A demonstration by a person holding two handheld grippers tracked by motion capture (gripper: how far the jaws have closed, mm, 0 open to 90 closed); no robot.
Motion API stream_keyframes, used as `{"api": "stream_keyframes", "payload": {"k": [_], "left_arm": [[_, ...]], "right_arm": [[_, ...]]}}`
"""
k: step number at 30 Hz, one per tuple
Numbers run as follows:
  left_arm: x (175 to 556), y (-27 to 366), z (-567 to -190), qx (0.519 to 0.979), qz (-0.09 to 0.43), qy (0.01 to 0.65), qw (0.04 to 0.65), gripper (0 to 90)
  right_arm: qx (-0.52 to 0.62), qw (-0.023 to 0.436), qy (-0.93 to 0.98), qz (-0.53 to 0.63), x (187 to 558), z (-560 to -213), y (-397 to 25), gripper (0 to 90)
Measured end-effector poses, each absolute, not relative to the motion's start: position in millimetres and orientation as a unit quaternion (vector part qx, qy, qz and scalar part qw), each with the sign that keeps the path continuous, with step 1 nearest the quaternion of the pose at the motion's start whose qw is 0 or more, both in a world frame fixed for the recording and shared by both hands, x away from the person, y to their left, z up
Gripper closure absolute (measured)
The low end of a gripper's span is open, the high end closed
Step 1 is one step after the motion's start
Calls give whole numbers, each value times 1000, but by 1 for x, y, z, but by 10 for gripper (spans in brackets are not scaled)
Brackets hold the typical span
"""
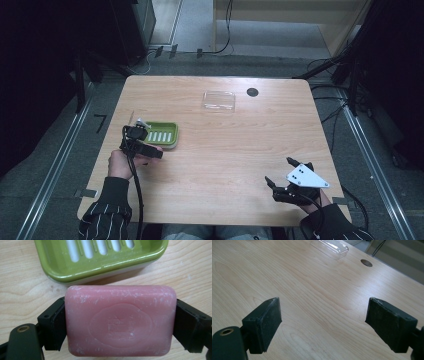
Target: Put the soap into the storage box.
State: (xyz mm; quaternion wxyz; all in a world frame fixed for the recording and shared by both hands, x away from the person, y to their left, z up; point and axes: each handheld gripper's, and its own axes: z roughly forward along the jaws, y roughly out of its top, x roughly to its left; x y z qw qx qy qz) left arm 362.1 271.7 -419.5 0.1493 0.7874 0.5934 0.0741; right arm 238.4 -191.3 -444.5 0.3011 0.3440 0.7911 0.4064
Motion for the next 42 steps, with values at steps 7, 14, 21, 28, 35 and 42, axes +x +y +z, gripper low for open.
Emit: {"api": "stream_keyframes", "payload": {"k": [7, 14, 21, 28, 35, 42], "left_arm": [[368, 266, -415, 791, 77, 587, 156, 139], [373, 263, -414, 795, 80, 580, 156, 139], [379, 262, -412, 794, 82, 580, 161, 139], [384, 260, -410, 797, 87, 575, 161, 140], [390, 257, -408, 798, 91, 573, 165, 140], [396, 254, -406, 799, 93, 569, 170, 140]], "right_arm": [[343, 302, 792, 406, 239, -445, -191, 135], [343, 302, 792, 405, 239, -445, -192, 135], [342, 302, 792, 405, 238, -445, -191, 135], [343, 302, 792, 405, 238, -444, -192, 135], [342, 303, 792, 406, 238, -444, -192, 135], [341, 303, 792, 406, 238, -445, -191, 135]]}}
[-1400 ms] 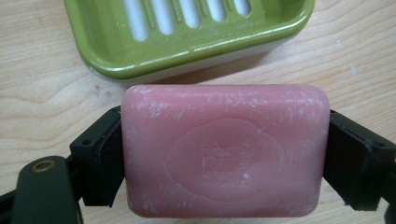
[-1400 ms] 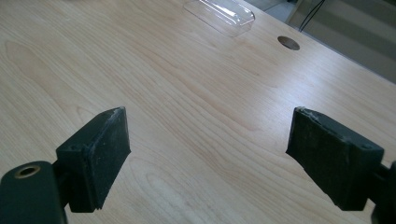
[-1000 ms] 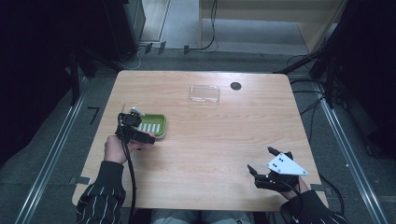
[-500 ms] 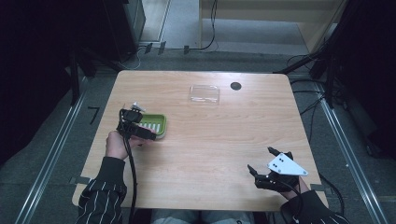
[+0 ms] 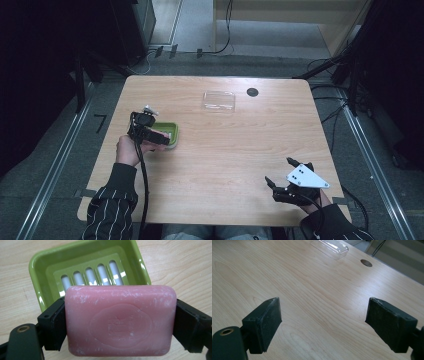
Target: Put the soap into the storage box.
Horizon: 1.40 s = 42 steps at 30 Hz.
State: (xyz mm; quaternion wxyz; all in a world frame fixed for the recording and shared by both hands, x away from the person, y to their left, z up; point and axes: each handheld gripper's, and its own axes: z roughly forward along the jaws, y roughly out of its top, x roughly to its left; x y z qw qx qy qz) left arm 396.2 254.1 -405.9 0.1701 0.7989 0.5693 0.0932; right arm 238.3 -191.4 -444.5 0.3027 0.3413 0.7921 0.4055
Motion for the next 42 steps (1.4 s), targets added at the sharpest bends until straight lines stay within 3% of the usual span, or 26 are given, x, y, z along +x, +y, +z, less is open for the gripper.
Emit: {"api": "stream_keyframes", "payload": {"k": [42], "left_arm": [[423, 241, -421, 756, 137, 619, 166, 139]], "right_arm": [[341, 303, 793, 405, 238, -445, -191, 135]]}}
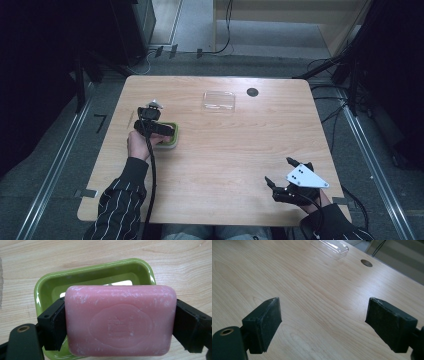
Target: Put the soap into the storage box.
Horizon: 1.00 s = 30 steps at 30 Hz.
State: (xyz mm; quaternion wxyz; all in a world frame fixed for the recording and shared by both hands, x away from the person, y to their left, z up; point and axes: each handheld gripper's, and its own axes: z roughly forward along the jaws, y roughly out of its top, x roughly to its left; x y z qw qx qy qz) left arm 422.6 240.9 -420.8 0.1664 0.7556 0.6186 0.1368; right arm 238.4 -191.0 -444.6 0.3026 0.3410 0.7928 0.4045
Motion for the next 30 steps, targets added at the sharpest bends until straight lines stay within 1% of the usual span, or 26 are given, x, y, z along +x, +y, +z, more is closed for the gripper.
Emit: {"api": "stream_keyframes", "payload": {"k": [5, 11, 30], "left_arm": [[429, 241, -425, 745, 152, 631, 156, 139], [431, 242, -429, 732, 160, 643, 160, 139], [433, 244, -439, 721, 153, 656, 162, 139]], "right_arm": [[340, 302, 794, 404, 238, -445, -191, 135], [339, 302, 795, 403, 239, -445, -191, 135], [337, 300, 796, 403, 238, -445, -190, 135]]}}
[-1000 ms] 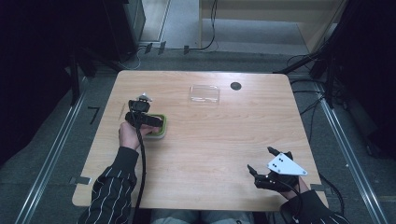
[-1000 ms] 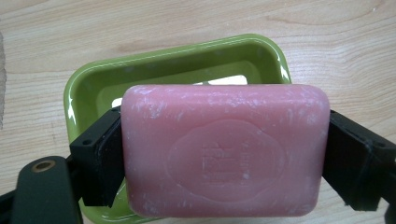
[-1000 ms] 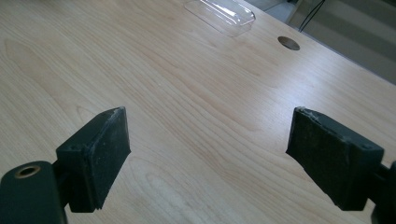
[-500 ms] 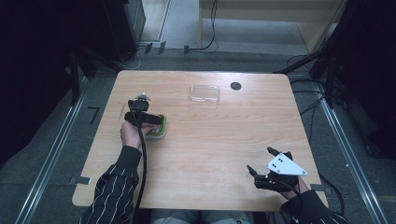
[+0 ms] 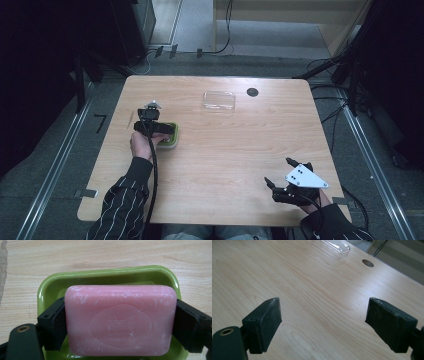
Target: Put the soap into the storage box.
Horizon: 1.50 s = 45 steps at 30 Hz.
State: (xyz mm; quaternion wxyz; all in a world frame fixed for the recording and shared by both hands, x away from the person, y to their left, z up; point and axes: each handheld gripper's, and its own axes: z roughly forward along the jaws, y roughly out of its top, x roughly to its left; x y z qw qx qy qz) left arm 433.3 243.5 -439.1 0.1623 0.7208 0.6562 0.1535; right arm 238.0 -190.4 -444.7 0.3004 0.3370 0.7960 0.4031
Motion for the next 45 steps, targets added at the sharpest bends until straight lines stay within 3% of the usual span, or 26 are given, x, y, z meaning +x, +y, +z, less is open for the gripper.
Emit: {"api": "stream_keyframes", "payload": {"k": [45], "left_arm": [[436, 242, -448, 716, 153, 663, 156, 138]], "right_arm": [[337, 301, 796, 403, 238, -445, -190, 135]]}}
